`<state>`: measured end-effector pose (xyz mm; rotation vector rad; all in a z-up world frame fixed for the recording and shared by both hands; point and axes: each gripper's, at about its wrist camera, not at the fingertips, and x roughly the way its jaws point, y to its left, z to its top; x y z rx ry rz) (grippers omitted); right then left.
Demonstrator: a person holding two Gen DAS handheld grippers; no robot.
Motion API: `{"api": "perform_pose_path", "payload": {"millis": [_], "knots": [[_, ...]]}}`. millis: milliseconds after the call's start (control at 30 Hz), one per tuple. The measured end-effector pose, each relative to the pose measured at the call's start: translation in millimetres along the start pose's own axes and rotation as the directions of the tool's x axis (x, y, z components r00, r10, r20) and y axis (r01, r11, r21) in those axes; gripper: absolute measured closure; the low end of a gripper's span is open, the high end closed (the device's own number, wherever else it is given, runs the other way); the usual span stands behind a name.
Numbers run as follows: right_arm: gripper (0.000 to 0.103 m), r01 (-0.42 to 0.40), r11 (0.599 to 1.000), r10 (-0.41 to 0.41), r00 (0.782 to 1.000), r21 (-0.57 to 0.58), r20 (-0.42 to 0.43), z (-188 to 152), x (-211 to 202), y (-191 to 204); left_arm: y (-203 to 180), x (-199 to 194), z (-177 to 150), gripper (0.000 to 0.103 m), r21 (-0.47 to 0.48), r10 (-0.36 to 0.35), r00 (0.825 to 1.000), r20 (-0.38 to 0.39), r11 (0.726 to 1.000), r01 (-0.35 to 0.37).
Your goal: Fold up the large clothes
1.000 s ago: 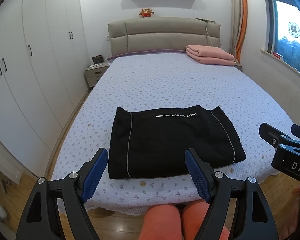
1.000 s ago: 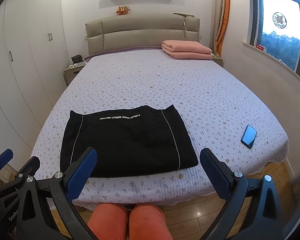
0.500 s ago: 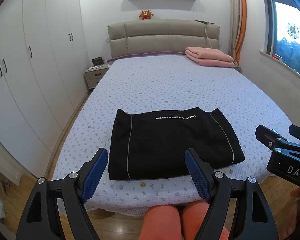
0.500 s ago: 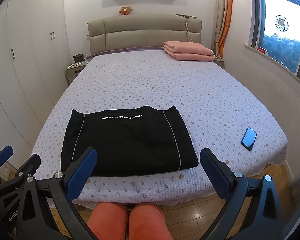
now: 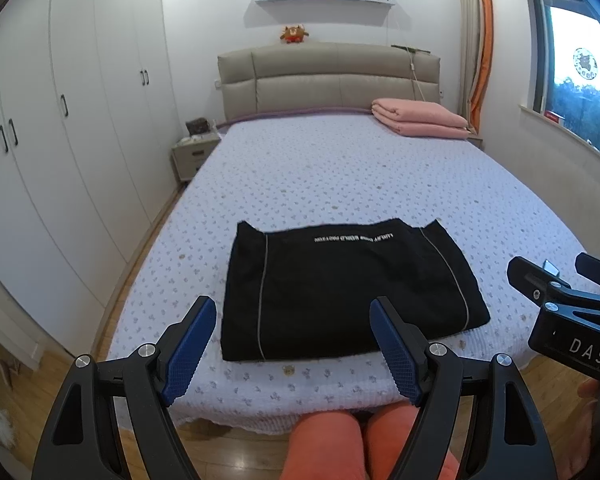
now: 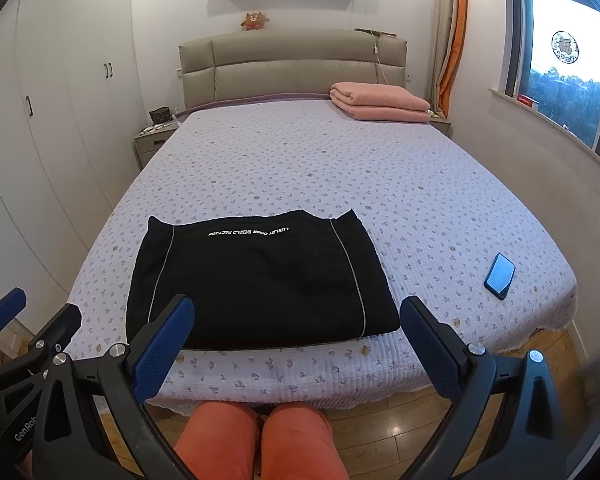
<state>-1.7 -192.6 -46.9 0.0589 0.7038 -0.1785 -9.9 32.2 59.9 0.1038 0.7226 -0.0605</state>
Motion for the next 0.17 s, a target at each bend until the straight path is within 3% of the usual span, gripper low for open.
{"api": "perform_pose_path", "payload": {"millis": [100,167], "knots": [[0.0,-0.001,1.0,0.001,1.0,-0.005,0.002,-1.4,-1.3,1.7,2.8,-7.3,-2.2,0.023,-0.022,0.018,0.998,0.062,1.0,-0.017],[0.0,0.001,1.0,-0.001,1.0,-0.006,0.003,-2.2,-1.5,1.9,5.5,-8.5,-1.9,0.023,-0.029,0.015,0.998,0.062,0.999,-0.013]]}}
